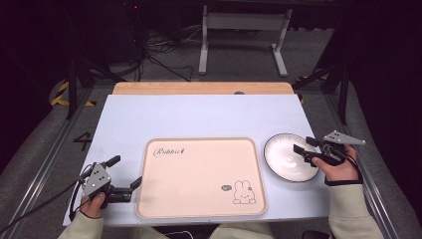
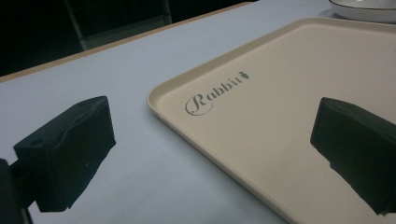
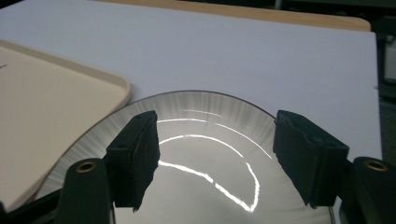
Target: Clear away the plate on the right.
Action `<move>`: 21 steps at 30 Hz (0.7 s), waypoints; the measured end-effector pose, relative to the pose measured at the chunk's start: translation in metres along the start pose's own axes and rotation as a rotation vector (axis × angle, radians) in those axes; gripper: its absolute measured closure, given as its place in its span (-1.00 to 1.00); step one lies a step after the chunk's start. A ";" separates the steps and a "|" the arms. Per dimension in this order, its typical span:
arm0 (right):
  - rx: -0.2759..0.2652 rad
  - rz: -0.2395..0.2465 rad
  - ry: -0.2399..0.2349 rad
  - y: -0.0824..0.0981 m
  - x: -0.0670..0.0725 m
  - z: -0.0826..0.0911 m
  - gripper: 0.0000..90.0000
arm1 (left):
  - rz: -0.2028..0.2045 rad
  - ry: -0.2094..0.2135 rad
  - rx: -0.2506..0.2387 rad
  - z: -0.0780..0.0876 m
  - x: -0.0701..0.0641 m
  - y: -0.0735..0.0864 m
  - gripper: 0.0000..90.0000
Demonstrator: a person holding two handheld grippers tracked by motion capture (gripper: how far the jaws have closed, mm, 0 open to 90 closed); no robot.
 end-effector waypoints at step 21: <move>0.084 -0.140 0.131 0.030 -0.043 0.000 -0.28 | -0.003 -0.001 0.002 0.000 0.000 0.000 -0.99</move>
Point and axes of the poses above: each handheld gripper's, and its own axes: z roughly backward along the jaws, y roughly out of its underside, x roughly to its left, the point moved 9 cm from there along -z, roughly forward along the jaws, and after that the axes turned 5 degrees about -z, right-handed, at the moved point
